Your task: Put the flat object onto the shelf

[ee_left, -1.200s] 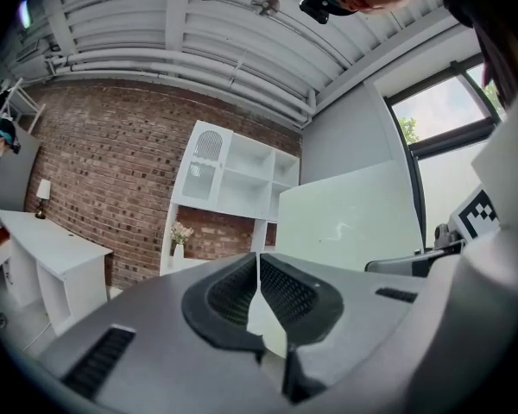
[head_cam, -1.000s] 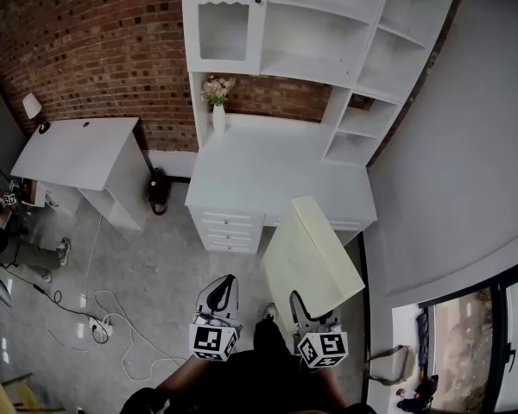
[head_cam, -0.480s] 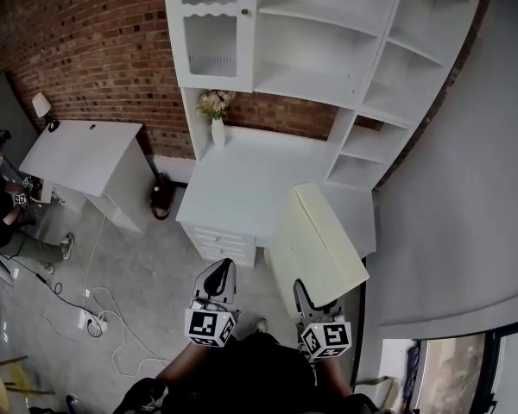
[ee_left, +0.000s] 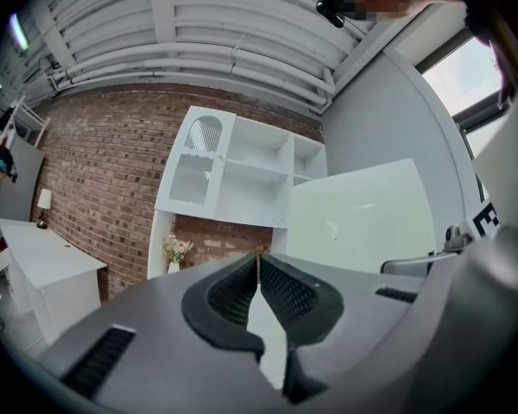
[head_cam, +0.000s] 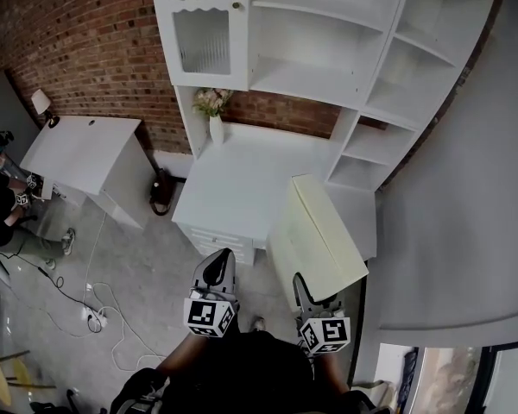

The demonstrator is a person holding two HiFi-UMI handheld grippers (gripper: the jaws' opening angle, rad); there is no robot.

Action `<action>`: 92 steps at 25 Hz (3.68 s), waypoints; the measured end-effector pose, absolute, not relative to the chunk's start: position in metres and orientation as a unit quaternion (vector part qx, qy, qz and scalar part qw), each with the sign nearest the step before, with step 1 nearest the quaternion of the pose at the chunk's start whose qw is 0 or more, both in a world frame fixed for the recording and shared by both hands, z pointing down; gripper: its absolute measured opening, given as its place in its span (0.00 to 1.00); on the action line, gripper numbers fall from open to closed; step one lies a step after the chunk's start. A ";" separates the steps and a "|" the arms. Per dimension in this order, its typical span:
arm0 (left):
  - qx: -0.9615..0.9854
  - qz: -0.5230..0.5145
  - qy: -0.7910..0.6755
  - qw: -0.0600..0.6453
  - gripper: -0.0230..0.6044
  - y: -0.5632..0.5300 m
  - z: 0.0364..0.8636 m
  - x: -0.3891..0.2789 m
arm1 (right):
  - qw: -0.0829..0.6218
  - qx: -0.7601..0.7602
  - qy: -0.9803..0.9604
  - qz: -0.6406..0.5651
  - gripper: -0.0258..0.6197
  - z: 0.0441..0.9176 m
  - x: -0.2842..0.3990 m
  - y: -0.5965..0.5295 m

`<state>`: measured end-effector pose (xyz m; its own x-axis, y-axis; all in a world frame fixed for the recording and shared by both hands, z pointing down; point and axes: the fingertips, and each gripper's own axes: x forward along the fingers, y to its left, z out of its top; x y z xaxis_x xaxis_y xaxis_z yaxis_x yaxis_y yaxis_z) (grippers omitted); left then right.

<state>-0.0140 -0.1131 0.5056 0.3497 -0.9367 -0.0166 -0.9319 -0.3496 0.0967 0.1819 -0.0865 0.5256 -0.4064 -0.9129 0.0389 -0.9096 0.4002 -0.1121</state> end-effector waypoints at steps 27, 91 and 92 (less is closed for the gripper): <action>0.841 -0.057 -0.536 0.041 0.07 -0.297 0.490 -0.024 | -0.179 -0.552 0.792 0.191 0.48 0.404 0.168 -0.287; 0.850 -0.040 -0.518 0.089 0.07 -0.394 0.526 -0.047 | -0.572 -0.469 0.495 0.457 0.67 0.164 0.181 -0.714; 0.848 -0.040 -0.520 0.091 0.07 -0.396 0.527 -0.048 | -0.571 -0.469 0.497 0.455 0.67 0.164 0.182 -0.719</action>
